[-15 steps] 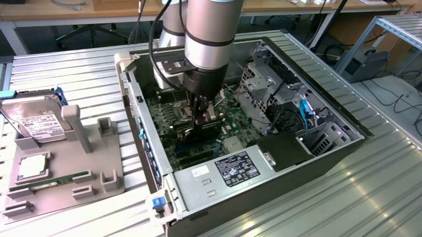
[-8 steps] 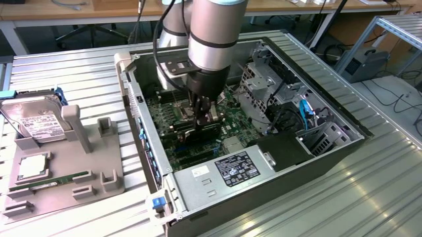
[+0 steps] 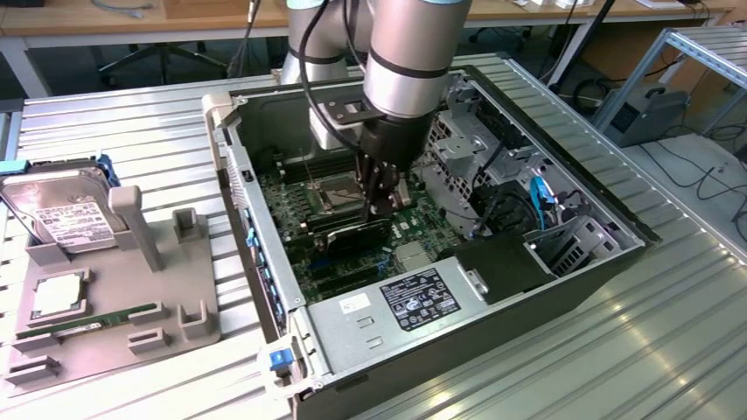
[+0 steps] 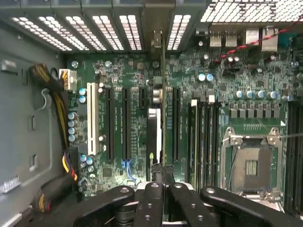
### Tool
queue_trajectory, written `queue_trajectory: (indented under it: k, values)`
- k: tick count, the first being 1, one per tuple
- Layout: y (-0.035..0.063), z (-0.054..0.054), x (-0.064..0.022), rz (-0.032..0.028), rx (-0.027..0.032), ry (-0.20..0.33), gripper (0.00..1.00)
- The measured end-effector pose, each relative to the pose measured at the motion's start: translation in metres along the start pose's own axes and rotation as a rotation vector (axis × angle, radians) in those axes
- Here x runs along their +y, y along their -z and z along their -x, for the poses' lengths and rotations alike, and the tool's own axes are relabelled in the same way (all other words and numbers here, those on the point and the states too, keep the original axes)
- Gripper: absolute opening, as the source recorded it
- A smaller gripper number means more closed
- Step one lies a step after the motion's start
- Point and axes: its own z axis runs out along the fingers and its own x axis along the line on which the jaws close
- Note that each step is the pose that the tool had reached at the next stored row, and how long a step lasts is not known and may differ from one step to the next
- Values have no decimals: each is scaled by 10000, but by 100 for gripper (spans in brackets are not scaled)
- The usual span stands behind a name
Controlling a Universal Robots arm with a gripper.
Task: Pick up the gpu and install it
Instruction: 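Press down on the gpu until it lock into place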
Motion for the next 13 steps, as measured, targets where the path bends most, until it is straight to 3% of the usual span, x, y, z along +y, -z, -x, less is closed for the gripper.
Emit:
queue_trajectory:
  k: [3, 13]
  values:
    - [72, -2, -4, 1, -1, -1, 11]
    - [83, -2, -4, 2, 2, 0, 11]
